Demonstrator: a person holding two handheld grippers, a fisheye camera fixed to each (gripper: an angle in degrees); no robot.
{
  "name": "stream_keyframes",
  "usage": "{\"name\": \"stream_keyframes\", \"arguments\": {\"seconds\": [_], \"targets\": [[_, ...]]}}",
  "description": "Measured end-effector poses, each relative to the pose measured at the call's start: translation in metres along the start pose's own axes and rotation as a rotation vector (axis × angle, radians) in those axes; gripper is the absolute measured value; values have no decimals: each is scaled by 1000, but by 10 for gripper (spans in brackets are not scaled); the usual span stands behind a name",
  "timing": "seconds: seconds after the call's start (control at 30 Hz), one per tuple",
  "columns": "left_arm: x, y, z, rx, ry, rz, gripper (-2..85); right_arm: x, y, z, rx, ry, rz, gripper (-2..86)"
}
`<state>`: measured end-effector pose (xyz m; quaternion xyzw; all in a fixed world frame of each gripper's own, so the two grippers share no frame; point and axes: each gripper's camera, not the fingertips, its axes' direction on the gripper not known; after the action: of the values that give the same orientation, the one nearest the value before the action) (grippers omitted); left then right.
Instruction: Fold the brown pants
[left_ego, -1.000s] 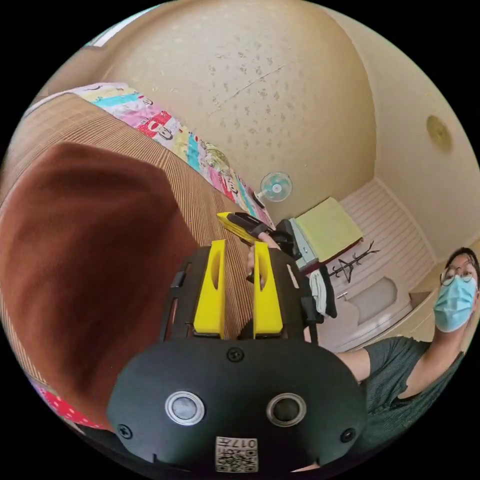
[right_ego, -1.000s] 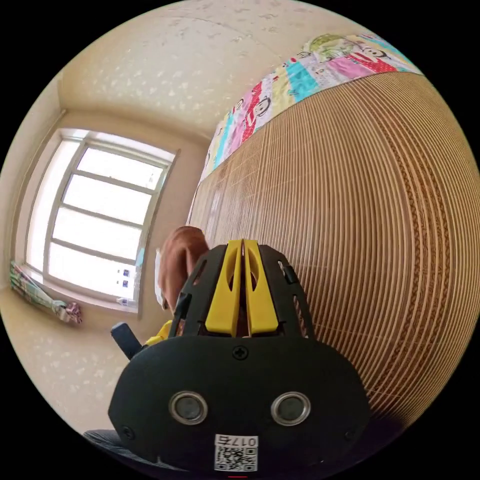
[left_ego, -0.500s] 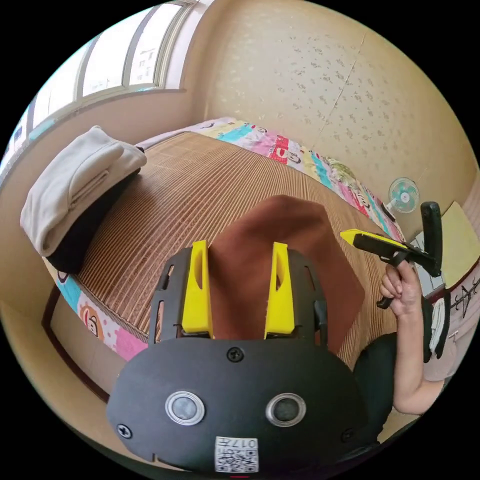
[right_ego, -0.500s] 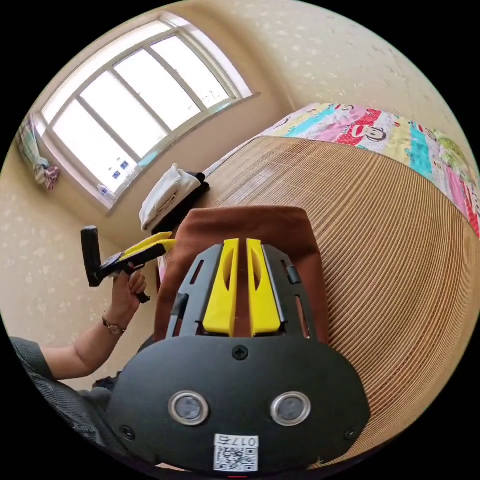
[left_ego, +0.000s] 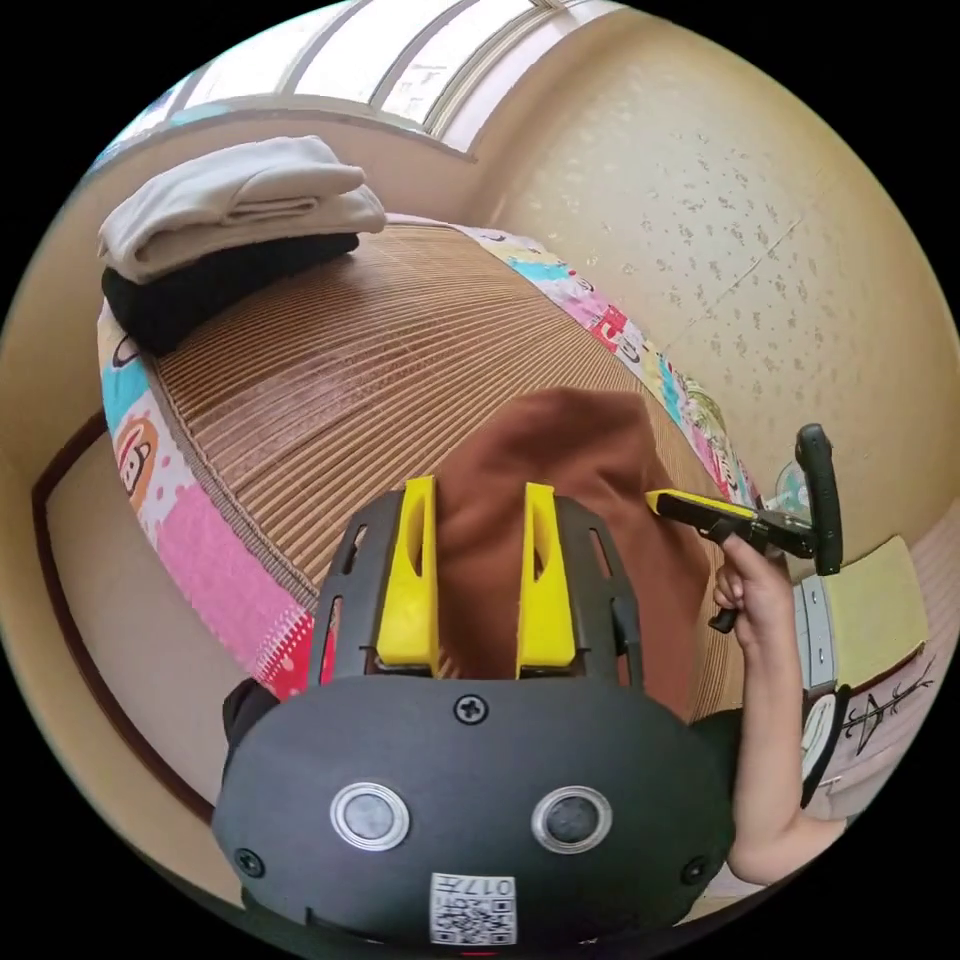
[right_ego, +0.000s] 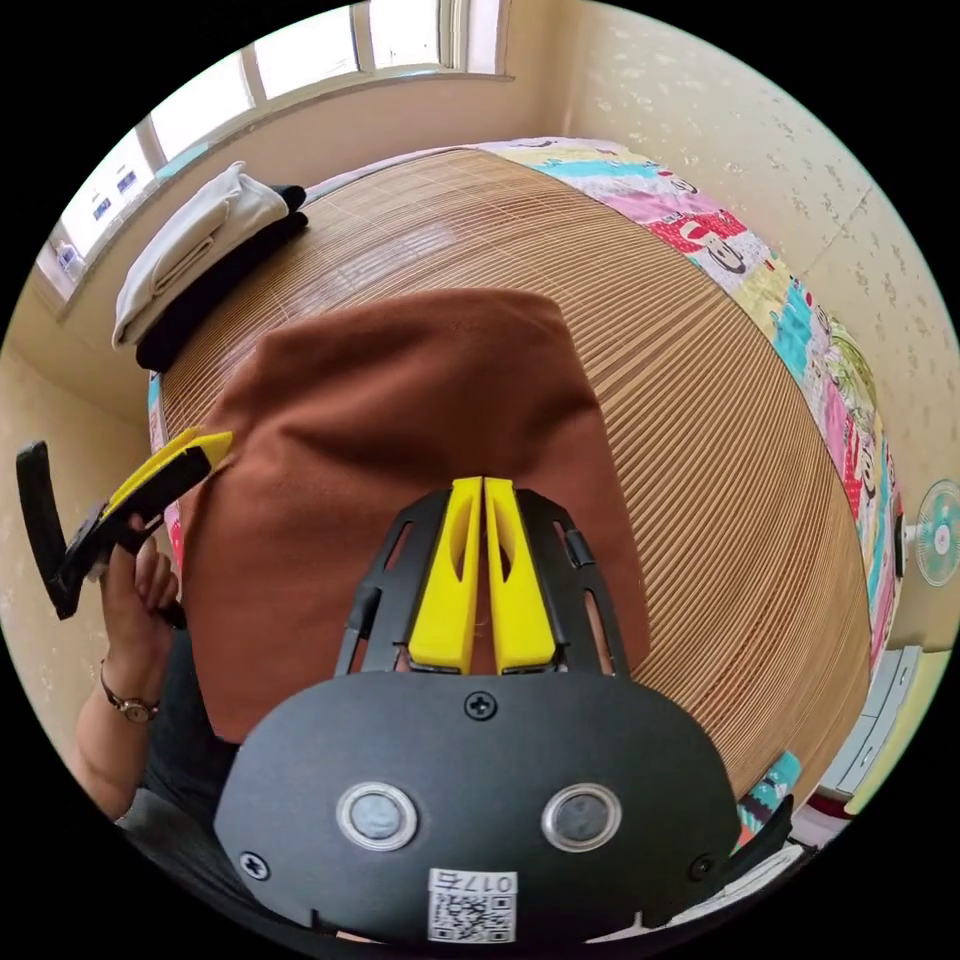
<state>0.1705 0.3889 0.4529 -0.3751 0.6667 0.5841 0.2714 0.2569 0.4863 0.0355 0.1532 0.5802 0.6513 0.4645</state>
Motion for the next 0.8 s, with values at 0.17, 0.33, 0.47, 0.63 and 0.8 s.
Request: {"name": "stream_keyframes", "arguments": {"seconds": [0.17, 0.33, 0.47, 0.63, 0.8], "targets": [[14, 50, -23, -31, 20, -29, 100, -4, 2, 9, 115, 45, 68, 4], [41, 95, -41, 2, 9, -49, 80, -30, 17, -37, 217, 318, 119, 4], [32, 126, -42, -86, 316, -55, 58, -47, 43, -68, 206, 353, 91, 3], [4, 157, -46, -235, 640, 221, 37, -20, 65, -86, 87, 392, 54, 3], [-76, 139, -78, -62, 615, 206, 116, 42, 84, -103, 5, 218, 196, 3]]}}
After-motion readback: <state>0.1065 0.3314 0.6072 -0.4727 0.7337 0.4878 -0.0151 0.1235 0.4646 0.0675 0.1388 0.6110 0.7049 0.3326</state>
